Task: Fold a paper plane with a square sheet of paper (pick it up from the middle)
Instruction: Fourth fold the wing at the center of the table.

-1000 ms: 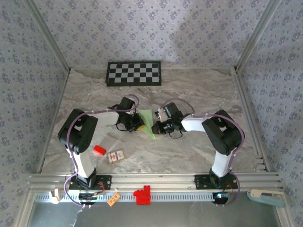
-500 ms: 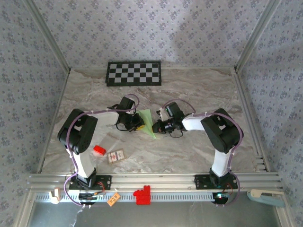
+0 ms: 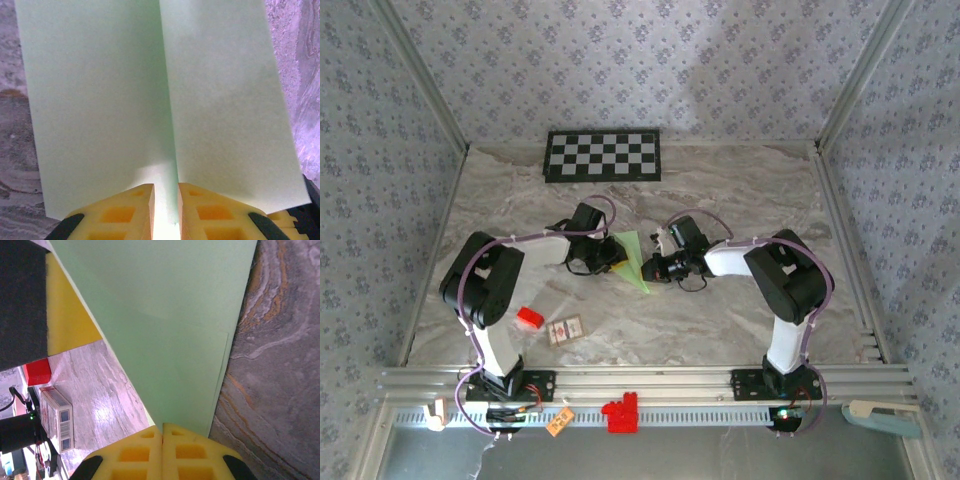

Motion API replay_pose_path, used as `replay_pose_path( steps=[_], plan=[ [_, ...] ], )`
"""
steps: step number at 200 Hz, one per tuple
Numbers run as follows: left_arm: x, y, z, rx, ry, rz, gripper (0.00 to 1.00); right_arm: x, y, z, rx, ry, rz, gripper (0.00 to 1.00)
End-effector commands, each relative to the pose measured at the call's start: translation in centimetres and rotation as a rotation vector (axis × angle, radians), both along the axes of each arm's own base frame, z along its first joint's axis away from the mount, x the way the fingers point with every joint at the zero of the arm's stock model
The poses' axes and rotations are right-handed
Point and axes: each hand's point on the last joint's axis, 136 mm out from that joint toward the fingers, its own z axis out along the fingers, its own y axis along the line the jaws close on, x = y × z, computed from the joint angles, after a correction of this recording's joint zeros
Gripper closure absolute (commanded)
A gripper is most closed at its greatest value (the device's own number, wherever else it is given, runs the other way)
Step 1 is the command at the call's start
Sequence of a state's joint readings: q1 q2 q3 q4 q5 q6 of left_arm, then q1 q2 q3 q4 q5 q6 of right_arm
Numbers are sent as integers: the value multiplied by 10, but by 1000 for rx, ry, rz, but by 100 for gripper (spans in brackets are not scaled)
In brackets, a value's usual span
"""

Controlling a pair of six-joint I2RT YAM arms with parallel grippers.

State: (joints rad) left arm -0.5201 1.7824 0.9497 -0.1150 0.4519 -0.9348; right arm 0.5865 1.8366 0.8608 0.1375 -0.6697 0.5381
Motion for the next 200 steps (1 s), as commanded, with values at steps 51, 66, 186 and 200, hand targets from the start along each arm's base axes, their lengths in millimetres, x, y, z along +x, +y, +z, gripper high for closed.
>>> replay_pose_path(
  steps=[51, 66, 186, 200],
  plan=[
    [-12, 6, -20, 67, 83, 19, 80, -2, -8, 15, -115, -116, 26, 71],
    [-14, 9, -22, 77, 96, 29, 80, -1, -10, 22, -155, -179, 21, 66],
    [-17, 9, -26, 89, 119, 34, 80, 3, -11, 11, -568, -572, 52, 61],
    [-18, 9, -26, 88, 119, 33, 80, 3, -8, 8, -584, -577, 64, 62]
  ],
)
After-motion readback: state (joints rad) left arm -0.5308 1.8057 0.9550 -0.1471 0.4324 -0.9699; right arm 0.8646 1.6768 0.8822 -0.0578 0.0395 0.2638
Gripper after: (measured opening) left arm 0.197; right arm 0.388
